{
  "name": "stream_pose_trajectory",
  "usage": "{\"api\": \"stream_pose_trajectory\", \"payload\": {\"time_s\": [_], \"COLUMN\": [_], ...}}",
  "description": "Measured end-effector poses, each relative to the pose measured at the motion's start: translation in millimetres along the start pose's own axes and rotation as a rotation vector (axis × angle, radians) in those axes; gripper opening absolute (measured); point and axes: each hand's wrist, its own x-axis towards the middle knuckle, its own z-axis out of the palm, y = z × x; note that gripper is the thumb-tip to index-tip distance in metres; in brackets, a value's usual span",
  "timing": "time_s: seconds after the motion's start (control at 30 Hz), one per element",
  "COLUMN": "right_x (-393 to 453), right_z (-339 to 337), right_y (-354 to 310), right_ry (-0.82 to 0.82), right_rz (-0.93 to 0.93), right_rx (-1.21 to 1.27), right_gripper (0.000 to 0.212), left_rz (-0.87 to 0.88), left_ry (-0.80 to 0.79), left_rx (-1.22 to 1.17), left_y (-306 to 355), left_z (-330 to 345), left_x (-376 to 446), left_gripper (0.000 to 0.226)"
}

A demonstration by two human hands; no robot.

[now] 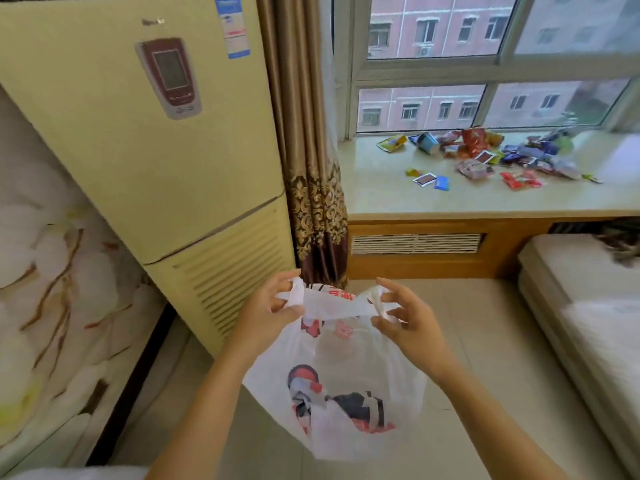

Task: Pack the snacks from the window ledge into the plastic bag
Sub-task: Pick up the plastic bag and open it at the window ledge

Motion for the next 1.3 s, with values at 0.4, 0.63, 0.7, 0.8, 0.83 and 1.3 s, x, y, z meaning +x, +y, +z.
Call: {"api": "stream_pose_trajectory", "payload": {"time_s": [0.4,0.63,0.7,0.8,0.83,1.3], "right_x": [57.4,157.6,188.5,233.6,248.5,482.4], "right_z": [-179.4,-253.1,-274.9,-307.1,-317.4,-450.4], "right_y": [74.2,120.9,129.9,140.4,144.2,240.0], "right_ry": [0.169,0.209,0.200,0.208,0.212,0.117], "right_rz": [0.157,0.183,0.201,0.210,0.213,0.216], "right_rx": [-0.162,-0.183,-0.166,-0.133,-0.127,-0.054], "right_gripper": [0.058,0.059,0.059,0.058,0.058,0.058], "left_rz": [0.014,0.037,0.030,0.028,0.022,0.014], "left_ry": [-0.182,-0.267,-0.286,-0.322,-0.327,-0.210], "left_rx": [-0.005,-0.023,-0.016,-0.022,-0.021,0.010], "left_y": [56.9,69.2,74.7,86.9,92.0,136.4], "left_z": [179.9,260.3,277.8,300.2,307.3,423.9], "left_x": [148.0,274.3,310.7,362.8,379.7,607.8], "left_gripper": [0.057,0.058,0.057,0.057,0.057,0.058]}}
